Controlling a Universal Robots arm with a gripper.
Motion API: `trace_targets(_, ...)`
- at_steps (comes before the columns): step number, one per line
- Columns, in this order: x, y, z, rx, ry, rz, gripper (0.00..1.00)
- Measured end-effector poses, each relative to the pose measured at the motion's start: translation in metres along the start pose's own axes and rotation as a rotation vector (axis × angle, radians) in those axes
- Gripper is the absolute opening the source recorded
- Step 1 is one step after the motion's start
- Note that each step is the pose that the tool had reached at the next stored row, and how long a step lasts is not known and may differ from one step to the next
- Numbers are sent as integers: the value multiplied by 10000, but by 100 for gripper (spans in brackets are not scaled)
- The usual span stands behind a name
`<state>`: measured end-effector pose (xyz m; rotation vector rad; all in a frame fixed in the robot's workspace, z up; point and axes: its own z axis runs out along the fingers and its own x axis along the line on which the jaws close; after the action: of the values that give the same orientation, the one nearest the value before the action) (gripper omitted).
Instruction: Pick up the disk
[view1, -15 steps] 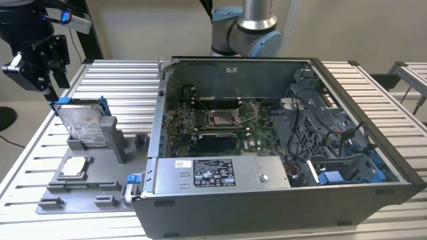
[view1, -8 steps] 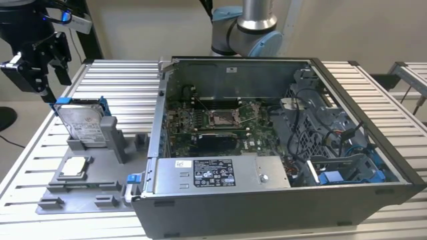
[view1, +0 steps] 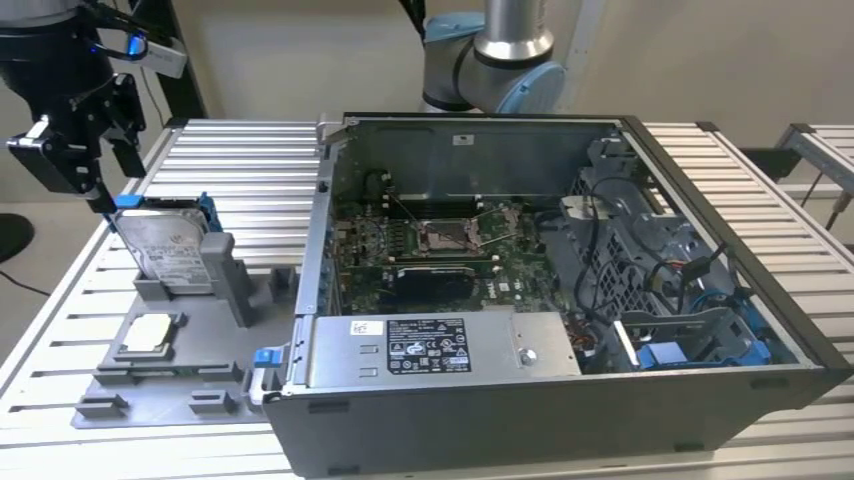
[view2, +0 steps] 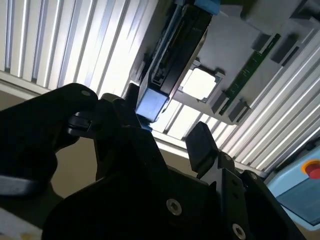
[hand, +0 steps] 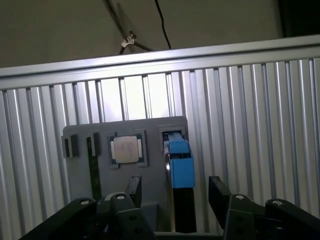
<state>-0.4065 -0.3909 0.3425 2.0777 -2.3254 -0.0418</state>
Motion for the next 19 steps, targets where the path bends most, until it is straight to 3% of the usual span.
trace_targets(9,3,49,135,212,-113,-267,100)
trace_targets(19,0,82,280,232,-167,-467,100)
